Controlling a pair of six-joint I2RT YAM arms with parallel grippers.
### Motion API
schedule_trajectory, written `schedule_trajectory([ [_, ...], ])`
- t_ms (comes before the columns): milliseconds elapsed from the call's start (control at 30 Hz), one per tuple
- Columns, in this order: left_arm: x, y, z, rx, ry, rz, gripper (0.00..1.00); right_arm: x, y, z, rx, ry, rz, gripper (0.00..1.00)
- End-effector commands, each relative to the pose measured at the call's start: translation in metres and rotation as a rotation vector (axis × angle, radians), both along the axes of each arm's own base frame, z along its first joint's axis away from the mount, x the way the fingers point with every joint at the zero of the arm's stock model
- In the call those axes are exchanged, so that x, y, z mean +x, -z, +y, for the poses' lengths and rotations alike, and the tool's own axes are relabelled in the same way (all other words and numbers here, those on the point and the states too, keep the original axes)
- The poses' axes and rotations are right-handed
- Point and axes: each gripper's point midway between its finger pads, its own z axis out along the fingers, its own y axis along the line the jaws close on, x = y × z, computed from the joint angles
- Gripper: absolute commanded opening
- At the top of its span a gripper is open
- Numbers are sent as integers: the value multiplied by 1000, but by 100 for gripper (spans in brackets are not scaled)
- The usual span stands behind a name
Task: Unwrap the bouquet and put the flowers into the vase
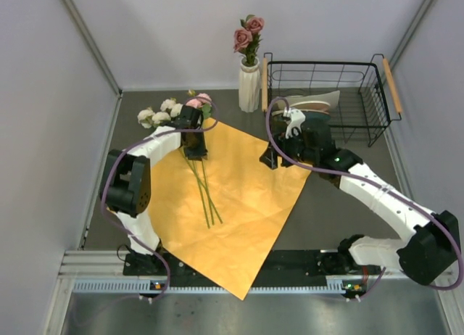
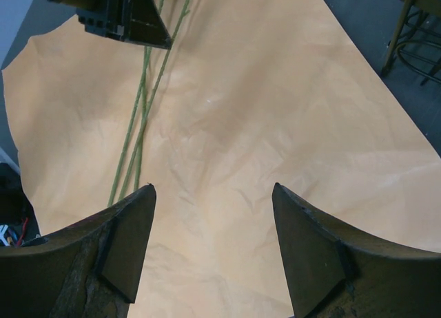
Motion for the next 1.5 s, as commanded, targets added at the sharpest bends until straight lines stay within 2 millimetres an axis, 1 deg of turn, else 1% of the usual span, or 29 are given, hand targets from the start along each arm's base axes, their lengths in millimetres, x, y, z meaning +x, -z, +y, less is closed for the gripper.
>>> schedule_trajectory([
  [0, 27, -4, -1, 38, 36, -40, 33, -7, -27, 2, 53, -29, -72, 69],
  [100, 28, 4, 0, 58, 41, -22, 35, -8, -27, -1, 43, -22, -82, 69],
  [167, 28, 5, 0, 60, 41, -19, 36, -8, -25, -2, 42, -24, -82, 69],
  [200, 30, 6, 5, 92, 26, -26, 37, -9, -24, -1, 42, -25, -78, 69],
  [233, 29, 8, 7, 101, 23, -24, 41, -9, -23, -1, 41, -23, -72, 69],
  [300, 28, 12, 8, 115, 27, -18, 43, -9, -20, 0, 42, -28, -61, 69],
  [433, 26, 19, 7, 115, 33, -6, 43, -10, -18, 2, 46, -36, -50, 69],
  [533, 25, 22, 6, 112, 38, -5, 38, -9, -18, 2, 44, -35, -52, 69],
  [567, 26, 23, 5, 108, 39, -7, 34, -9, -17, 2, 43, -33, -49, 69],
  [633, 28, 22, 3, 104, 45, -12, 33, -9, -17, 2, 45, -33, -46, 69],
  [667, 28, 23, 3, 103, 47, -14, 29, -9, -18, 2, 46, -35, -48, 69],
  [700, 28, 23, 3, 104, 50, -14, 28, -9, -18, 2, 46, -33, -48, 69],
  [867, 28, 29, 0, 98, 63, 1, 26, -10, -16, 2, 45, -34, -43, 69],
  [1000, 31, 30, -2, 96, 71, -5, 24, -11, -14, 3, 46, -36, -35, 69],
  [1067, 32, 29, -2, 96, 71, -8, 20, -11, -15, 3, 46, -39, -37, 69],
  [1133, 33, 26, -3, 93, 69, -26, 10, -11, -16, 1, 45, -32, -44, 69],
  [1167, 34, 16, -3, 86, 69, -53, 8, -11, -16, 1, 42, -32, -45, 69],
  [1233, 36, 5, -7, 77, 77, -86, 3, -10, -15, 0, 40, -26, -44, 69],
  [1267, 39, -10, -9, 67, 84, -123, 1, -9, -15, 0, 37, -26, -47, 69],
  [1300, 40, -18, -11, 57, 93, -141, 0, -9, -15, 1, 38, -27, -44, 69],
  [1333, 42, -34, -12, 47, 92, -178, 0, -9, -15, 1, 38, -28, -42, 69],
  [1367, 42, -46, -18, 13, 114, -200, 0, -8, -14, 2, 38, -28, -38, 69],
  [1400, 41, -54, -20, -1, 122, -216, 0, -8, -15, 3, 43, -29, -35, 68],
  [1433, 38, -74, -25, -38, 137, -254, 0, -7, -17, 4, 48, -26, -38, 68],
  [1467, 37, -84, -28, -62, 145, -273, 0, -6, -18, 4, 54, -23, -36, 68],
])
